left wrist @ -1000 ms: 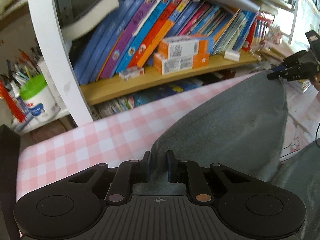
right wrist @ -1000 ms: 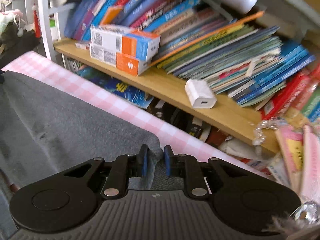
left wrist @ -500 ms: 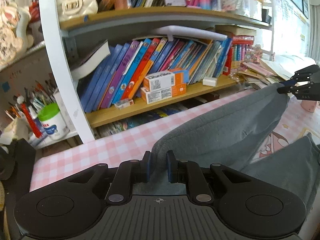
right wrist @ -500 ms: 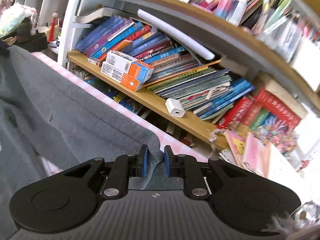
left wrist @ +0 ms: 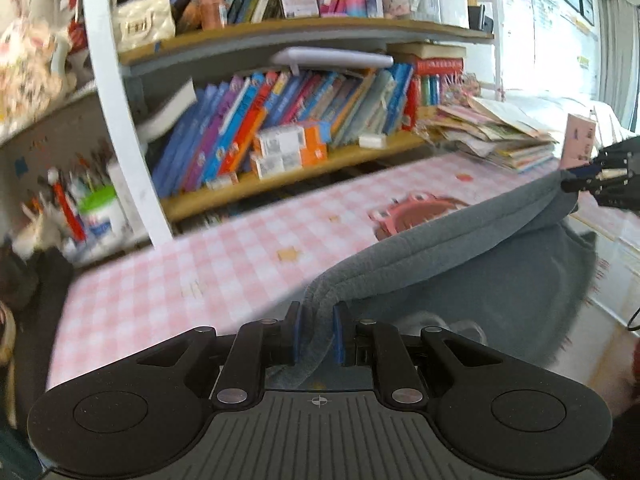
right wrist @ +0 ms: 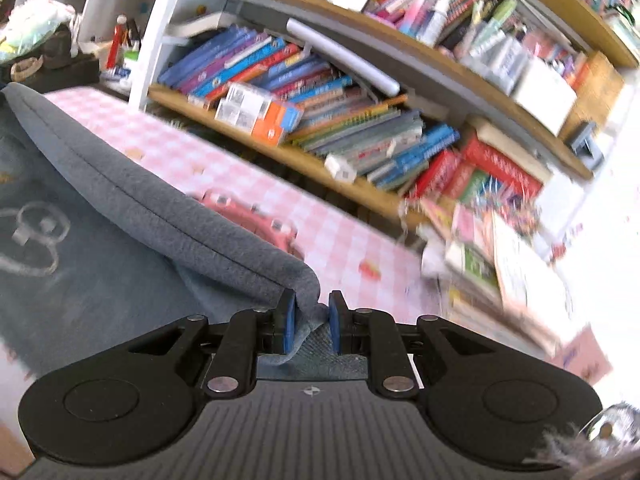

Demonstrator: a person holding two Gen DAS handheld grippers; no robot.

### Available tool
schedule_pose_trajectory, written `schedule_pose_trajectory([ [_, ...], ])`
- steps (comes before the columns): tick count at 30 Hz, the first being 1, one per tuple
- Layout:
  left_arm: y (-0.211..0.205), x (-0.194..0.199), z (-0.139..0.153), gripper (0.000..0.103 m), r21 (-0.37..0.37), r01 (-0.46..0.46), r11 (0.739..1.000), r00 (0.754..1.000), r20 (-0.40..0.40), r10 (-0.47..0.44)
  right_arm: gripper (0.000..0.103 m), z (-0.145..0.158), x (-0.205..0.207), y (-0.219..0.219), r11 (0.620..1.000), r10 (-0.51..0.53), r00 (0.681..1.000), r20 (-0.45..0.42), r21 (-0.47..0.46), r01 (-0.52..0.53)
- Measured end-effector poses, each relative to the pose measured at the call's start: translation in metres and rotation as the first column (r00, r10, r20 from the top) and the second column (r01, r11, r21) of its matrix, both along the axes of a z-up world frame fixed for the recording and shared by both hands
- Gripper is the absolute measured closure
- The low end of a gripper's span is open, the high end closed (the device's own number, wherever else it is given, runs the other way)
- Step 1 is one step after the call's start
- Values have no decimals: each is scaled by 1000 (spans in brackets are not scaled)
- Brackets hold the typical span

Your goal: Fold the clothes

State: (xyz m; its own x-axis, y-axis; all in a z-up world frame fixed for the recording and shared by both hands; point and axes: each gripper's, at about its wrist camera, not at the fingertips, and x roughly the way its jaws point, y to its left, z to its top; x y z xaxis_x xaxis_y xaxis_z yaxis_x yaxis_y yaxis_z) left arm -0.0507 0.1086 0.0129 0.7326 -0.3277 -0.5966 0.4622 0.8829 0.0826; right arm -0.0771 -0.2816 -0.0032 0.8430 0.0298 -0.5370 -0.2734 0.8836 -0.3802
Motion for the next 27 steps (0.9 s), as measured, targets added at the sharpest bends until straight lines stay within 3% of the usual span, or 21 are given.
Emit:
schedule_pose_trajectory([
  [4,11,-21,-21,83,-34,-14,999,995,-96,10,83,-20,-27,7,999,-40,997,-70,-25,38],
  [7,24,-32,-32,78,-73,-43,996,986,-166,30,76,-32,-39,6,995,-94,984,-152,5,96],
  [10,37,-41,-39,77,-99,-72,992,975,-215,49,70,-35,-47,-2,974,-156,957,-243,122,190],
  [13,50,-47,-43,70,-148,-135,980,964,-249,96,65,-34,-53,-9,920,-204,929,-309,265,290],
  [16,66,-45,-47,58,-242,-239,940,939,-306,159,55,-29,-53,-21,794,-238,897,-372,457,400],
  [18,76,-44,-49,52,-299,-307,903,917,-347,197,46,-27,-48,-33,655,-253,871,-420,588,474],
  [20,87,-42,-52,52,-352,-374,858,892,-389,230,43,-30,-40,-44,517,-266,843,-468,669,534],
  [24,105,-38,-58,53,-446,-495,746,838,-473,272,43,-41,-27,-64,254,-272,787,-554,747,614],
  [25,109,-36,-60,53,-471,-521,712,825,-493,277,43,-45,-24,-68,199,-273,773,-573,752,628],
  [27,119,-31,-66,53,-516,-584,627,790,-540,290,49,-51,-17,-75,126,-282,741,-610,742,658],
])
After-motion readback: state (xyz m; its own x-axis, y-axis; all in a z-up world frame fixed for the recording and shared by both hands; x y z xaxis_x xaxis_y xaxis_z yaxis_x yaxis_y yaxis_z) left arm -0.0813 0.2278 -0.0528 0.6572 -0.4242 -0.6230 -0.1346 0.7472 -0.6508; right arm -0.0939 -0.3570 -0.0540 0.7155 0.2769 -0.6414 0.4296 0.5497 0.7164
